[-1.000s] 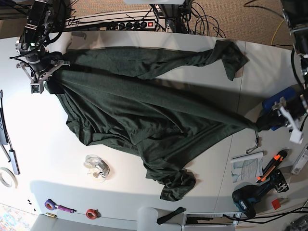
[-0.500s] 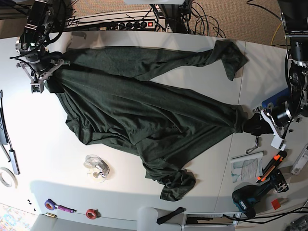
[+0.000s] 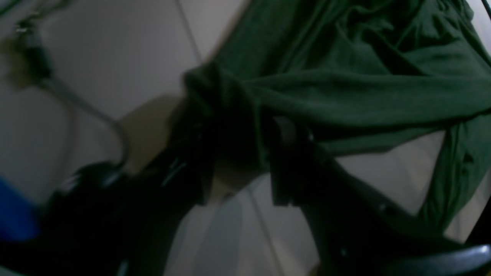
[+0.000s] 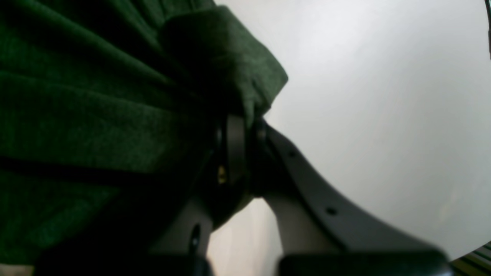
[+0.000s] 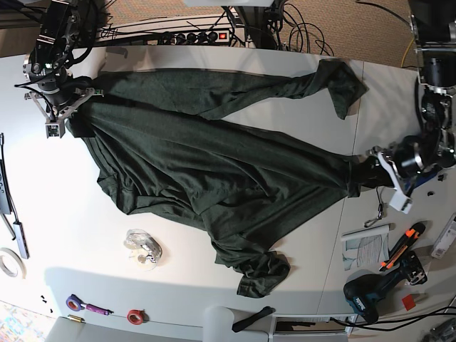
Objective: Layout the t-shirt on the table in an organized manner, then fold the t-shirt properly
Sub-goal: 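Drag the hem with the left gripper toward the sleeve end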
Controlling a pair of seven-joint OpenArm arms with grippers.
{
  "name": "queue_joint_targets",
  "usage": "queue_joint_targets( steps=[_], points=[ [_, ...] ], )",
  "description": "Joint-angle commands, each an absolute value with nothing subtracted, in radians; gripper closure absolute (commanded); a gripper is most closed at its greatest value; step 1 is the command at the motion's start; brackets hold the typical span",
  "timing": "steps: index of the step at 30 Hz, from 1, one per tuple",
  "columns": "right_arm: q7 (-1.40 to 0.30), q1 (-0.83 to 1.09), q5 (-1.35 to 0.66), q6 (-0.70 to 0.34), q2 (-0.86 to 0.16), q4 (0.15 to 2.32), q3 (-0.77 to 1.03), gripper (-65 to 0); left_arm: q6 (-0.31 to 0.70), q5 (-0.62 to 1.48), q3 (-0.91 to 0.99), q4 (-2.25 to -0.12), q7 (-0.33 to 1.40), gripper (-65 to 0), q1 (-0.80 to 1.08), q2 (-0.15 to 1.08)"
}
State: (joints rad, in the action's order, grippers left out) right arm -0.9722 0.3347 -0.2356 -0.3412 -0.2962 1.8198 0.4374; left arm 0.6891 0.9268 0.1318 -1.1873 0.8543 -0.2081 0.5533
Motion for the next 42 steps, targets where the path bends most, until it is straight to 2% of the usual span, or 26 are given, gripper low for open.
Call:
queue_joint_targets(
  steps=[1,7,8,10,11,15,20,28,33,38,42],
  points=[
    [-0.958,0.33,-0.235,-0.341,-0.313,1.838,0.446,0.0,0.698,0.947,0.139,-1.203,0.83,-24.1,-0.23,0.561],
    [-0.962,0.33,-0.235,-0.341,-0.313,1.838,0.446,0.0,0.698,0.861,0.139,-1.203,0.801,-22.9,-0.229,0.498],
    [-0.962,0.33,-0.235,-0.341,-0.313,1.838,0.446,0.0,0.685,0.85,0.139,-1.203,0.788,-18.8,-0.229,0.496],
    [-0.962,0.33,-0.232,-0.341,-0.313,1.838,0.446,0.0,0.646,0.849,0.139,-1.203,0.785,-2.7,-0.23,0.502],
    [-0.961,0.33,-0.211,-0.341,-0.313,1.838,0.446,0.0,0.648,0.849,0.139,-1.203,0.786,0.0,-0.229,0.508],
    [-0.928,0.33,-0.062,-0.328,-0.332,1.838,0.446,0.0,0.674,0.905,0.14,-1.203,0.826,0.0,-0.22,0.554],
    [-0.927,0.33,-0.062,-0.315,-0.384,1.838,0.446,0.0,0.698,1.139,0.142,-1.203,0.956,0.0,-0.165,0.604],
    [-0.929,0.33,-0.062,-0.315,-0.388,1.838,0.446,0.0,0.698,1.262,0.149,-1.204,1.044,0.0,-0.062,0.604],
    [-0.929,0.33,-0.063,-0.315,-0.388,1.838,0.446,0.0,0.698,1.402,0.197,-1.249,1.171,0.0,-0.044,0.604],
    [-0.929,0.33,-0.063,-0.314,-0.388,1.838,0.446,0.0,0.698,1.389,0.282,-1.377,1.253,0.0,-0.041,0.604],
    [-0.93,0.33,-0.063,-0.314,-0.387,1.838,0.446,0.0,0.698,1.248,0.293,-1.502,1.233,0.0,0.003,0.604]
  ],
)
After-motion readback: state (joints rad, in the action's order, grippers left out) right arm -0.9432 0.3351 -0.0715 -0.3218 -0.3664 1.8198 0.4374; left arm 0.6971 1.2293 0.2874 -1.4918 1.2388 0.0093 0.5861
